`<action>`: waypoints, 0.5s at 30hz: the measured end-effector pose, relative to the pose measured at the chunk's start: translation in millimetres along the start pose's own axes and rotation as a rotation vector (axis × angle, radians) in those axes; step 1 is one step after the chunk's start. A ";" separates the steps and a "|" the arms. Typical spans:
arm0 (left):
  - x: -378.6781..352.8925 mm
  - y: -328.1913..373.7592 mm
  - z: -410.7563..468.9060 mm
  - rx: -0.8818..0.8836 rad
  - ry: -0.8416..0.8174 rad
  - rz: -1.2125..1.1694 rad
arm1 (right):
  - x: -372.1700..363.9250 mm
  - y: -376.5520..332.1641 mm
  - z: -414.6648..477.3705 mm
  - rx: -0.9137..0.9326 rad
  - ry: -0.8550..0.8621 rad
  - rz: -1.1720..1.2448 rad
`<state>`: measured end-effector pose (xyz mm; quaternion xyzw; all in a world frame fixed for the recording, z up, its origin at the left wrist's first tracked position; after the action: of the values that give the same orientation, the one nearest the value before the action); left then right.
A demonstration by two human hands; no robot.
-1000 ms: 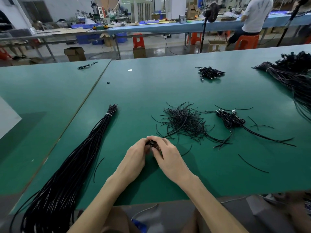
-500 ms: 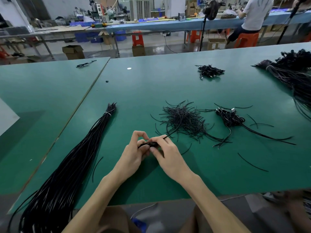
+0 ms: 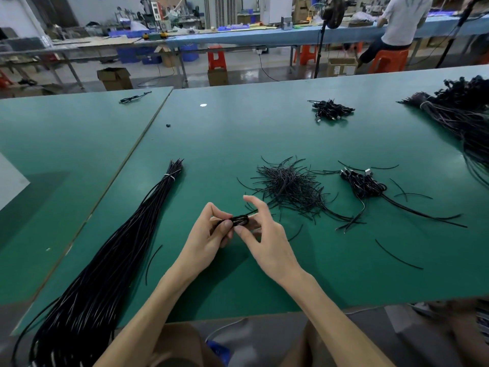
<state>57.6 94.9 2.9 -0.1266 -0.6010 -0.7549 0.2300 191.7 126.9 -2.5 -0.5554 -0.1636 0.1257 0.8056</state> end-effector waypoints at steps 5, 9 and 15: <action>-10.4 8.2 0.5 0.027 0.095 -0.082 | 21.8 0.2 -2.8 -0.007 0.160 0.138; -15.3 7.7 1.8 0.065 0.138 -0.141 | 28.8 -4.1 -4.8 0.005 0.236 0.135; -18.5 5.3 0.3 0.101 0.139 -0.166 | 32.3 8.2 -3.6 -0.115 0.255 0.162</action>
<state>76.2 97.9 -1.2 -0.0119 -0.6294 -0.7470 0.2139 222.5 139.1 -7.4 -0.6234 -0.0218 0.1091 0.7740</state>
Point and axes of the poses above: each hand's wrist, its own z-axis towards the middle knuckle, its own x-axis out of the back of the hand, y = z × x, the point moved 10 cm from there along z, towards the middle knuckle, and after that the axes turned 13 degrees about z, right-handed, at the moved point
